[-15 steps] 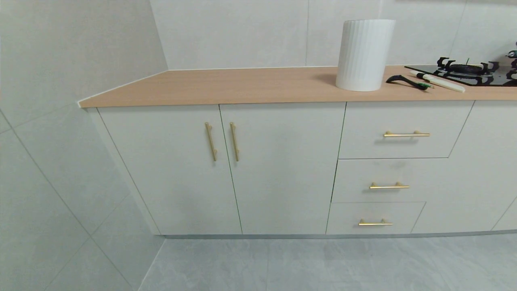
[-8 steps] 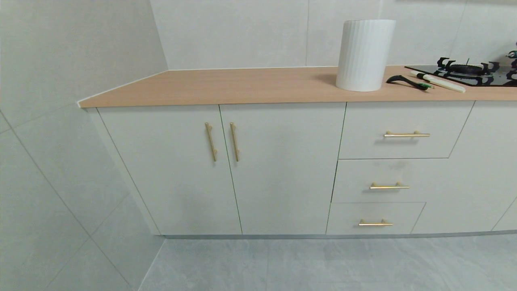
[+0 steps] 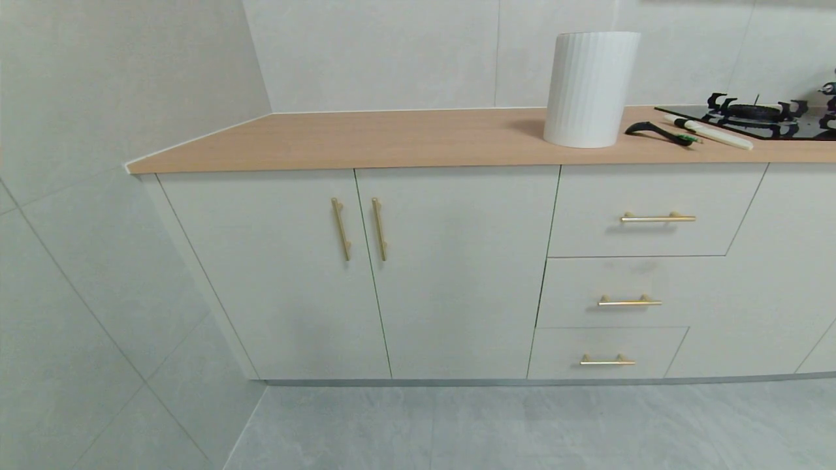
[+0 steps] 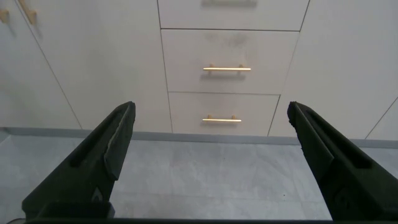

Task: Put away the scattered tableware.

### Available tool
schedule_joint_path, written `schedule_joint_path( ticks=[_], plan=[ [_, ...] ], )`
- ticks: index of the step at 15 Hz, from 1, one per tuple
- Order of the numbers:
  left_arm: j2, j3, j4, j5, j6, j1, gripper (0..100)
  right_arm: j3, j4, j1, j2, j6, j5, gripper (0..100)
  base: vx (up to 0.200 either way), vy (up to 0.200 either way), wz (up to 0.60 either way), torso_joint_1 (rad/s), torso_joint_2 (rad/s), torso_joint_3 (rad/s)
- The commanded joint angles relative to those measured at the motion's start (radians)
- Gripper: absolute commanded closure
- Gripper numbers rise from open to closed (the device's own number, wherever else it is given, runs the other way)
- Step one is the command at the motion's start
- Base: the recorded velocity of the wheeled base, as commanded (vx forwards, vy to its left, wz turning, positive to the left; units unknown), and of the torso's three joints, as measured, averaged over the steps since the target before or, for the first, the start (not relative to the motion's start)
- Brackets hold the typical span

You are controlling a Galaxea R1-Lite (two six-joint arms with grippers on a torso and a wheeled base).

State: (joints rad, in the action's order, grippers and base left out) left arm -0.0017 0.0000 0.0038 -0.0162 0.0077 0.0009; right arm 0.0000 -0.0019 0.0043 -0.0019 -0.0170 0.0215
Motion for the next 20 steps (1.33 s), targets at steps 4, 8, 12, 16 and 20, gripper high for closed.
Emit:
schedule_joint_path(
  ticks=[4, 8, 12, 16, 20],
  plan=[
    [0.002, 0.000, -0.001, -0.001, 0.008, -0.001, 0, 0.000, 0.000, 0.000, 0.003, 0.000, 0.000, 0, 0.000, 0.000, 0.00, 0.000, 0.00, 0.000],
    [0.002, 0.000, -0.001, -0.001, 0.003, 0.001, 0, 0.000, 0.000, 0.000, 0.003, 0.000, 0.000, 0, 0.000, -0.150, 0.00, 0.002, 0.00, -0.001],
    [0.002, 0.000, -0.001, -0.001, 0.002, 0.001, 0, 0.000, 0.000, 0.000, 0.003, 0.000, 0.000, 0, -0.100, -0.200, 0.00, 0.005, 0.00, 0.001],
    [0.002, 0.000, -0.001, -0.001, 0.002, -0.001, 0, 0.000, 0.000, 0.000, 0.003, 0.002, 0.000, 0, 0.000, -0.150, 0.00, 0.002, 0.00, 0.001],
    [0.002, 0.000, -0.001, 0.001, 0.000, 0.001, 0, 0.000, 0.000, 0.000, 0.003, 0.002, 0.000, 0, 0.000, 0.000, 0.00, 0.000, 0.00, 0.000]
  ],
)
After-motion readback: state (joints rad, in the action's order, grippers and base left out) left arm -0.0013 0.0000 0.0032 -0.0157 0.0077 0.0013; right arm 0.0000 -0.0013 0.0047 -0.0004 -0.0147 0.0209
